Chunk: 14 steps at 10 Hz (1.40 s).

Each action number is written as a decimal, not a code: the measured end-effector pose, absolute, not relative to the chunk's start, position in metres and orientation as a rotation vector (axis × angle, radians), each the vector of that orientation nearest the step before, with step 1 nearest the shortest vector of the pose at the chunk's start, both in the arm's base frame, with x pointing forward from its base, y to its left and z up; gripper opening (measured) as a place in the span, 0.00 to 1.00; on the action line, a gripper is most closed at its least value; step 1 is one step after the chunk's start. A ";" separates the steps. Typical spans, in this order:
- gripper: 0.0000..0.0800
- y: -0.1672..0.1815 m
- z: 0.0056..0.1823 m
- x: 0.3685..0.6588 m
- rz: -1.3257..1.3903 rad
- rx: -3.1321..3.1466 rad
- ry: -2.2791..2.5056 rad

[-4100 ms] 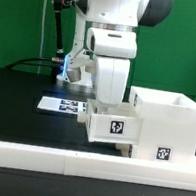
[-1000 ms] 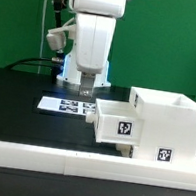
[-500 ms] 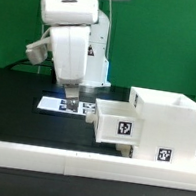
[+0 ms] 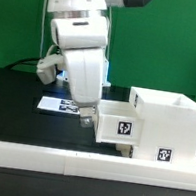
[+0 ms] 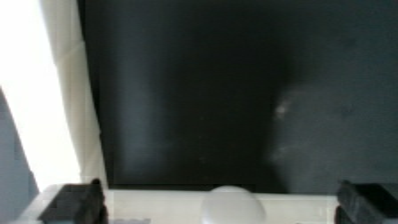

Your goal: Assemble drawer

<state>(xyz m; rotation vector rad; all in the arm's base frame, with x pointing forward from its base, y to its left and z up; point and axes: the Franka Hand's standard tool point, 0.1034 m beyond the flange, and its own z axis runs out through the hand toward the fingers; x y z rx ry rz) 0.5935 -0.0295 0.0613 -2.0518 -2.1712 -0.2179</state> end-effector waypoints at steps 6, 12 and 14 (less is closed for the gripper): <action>0.81 0.018 0.063 0.596 -0.203 -2.101 -2.111; 0.81 0.033 0.062 0.593 -0.199 -2.121 -2.084; 0.81 0.016 0.065 0.594 -0.184 -2.109 -2.090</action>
Offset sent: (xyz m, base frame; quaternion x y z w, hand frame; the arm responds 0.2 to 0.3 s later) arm 0.0045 0.0303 0.0048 -0.0104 -0.0052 0.0290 0.9995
